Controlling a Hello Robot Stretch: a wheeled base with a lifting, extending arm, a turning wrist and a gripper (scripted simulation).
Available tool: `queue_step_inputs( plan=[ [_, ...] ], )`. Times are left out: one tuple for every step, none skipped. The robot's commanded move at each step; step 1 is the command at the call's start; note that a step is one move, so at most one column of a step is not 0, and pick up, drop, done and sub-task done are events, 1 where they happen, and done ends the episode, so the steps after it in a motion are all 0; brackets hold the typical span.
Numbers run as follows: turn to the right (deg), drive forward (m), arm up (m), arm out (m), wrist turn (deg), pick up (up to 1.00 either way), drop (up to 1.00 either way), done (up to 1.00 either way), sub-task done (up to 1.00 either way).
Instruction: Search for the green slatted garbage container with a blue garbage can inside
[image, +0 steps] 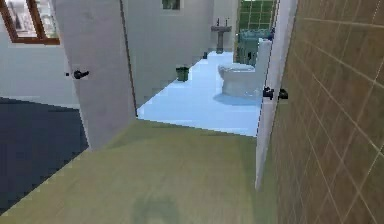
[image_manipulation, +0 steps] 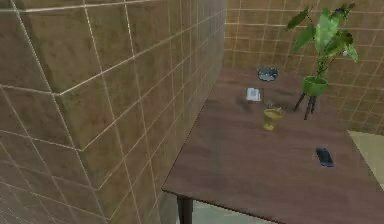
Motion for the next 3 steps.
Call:
queue_step_inputs(
  plan=[
    [0.0, 1.0, 0.0, 0.0, 0.0, 0.0, 0.0, 0.0, 0.0],
    [0.0, 1.0, 0.0, 0.0, 0.0, 0.0, 0.0, 0.0, 0.0],
    [3.0, 0.0, 0.0, 0.0, 0.0, 0.0, 0.0, 0.0, 0.0]
  ],
)
